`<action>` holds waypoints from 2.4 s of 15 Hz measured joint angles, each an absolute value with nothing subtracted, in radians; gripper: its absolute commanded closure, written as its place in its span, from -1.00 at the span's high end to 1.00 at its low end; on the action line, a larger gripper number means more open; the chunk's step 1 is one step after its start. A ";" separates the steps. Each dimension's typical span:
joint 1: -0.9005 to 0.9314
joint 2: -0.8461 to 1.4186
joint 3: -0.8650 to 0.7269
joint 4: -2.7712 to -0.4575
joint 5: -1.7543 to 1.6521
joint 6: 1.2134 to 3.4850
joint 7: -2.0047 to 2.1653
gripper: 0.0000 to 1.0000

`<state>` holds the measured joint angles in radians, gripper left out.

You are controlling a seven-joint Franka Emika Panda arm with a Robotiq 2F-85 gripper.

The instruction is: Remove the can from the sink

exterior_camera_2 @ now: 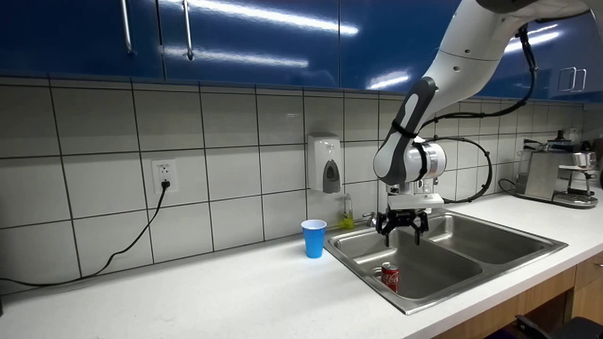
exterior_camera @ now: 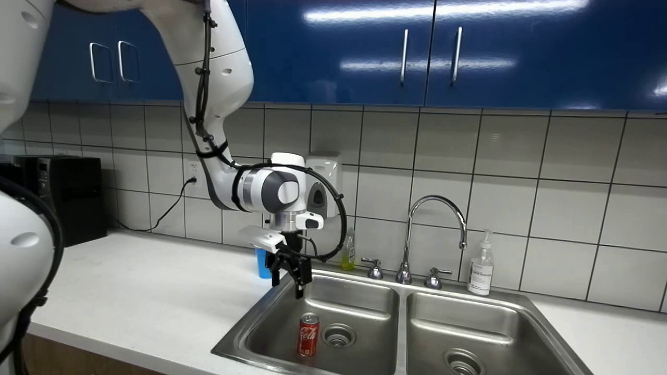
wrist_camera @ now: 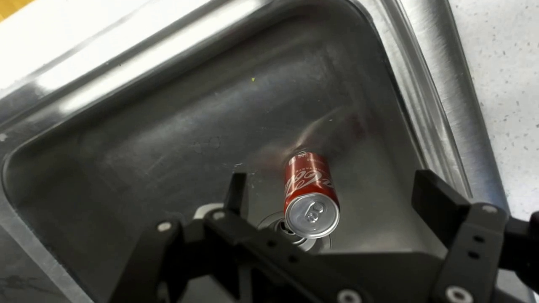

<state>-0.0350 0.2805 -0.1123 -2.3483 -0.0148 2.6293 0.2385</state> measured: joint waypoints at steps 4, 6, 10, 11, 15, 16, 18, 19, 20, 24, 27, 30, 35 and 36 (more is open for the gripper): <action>-0.035 0.281 -0.112 -2.348 -0.015 2.629 0.238 1.00; -0.035 0.281 -0.112 -2.348 -0.015 2.629 0.238 1.00; -0.034 0.304 -0.113 -2.347 -0.014 2.643 0.238 1.00; -0.034 0.318 -0.114 -2.344 -0.014 2.654 0.238 1.00; -0.034 0.385 -0.122 -2.318 -0.014 2.694 0.238 1.00; -0.034 0.403 -0.124 -2.307 -0.013 2.701 0.238 1.00; -0.034 0.438 -0.127 -2.285 -0.012 2.710 0.237 1.00; -0.034 0.455 -0.128 -2.272 -0.012 2.712 0.237 1.00; -0.034 0.472 -0.128 -2.260 -0.010 2.715 0.237 1.00; -0.034 0.535 -0.128 -2.208 0.001 2.719 0.232 1.00; -0.034 0.576 -0.125 -2.168 0.010 2.720 0.227 1.00; -0.038 0.613 -0.120 -2.129 0.025 2.720 0.215 1.00; -0.041 0.671 -0.114 -2.065 0.040 2.720 0.209 1.00; -0.041 0.683 -0.114 -2.053 0.041 2.720 0.209 1.00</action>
<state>-0.0411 0.6832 -0.1138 -2.0531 0.0408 2.7201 0.2090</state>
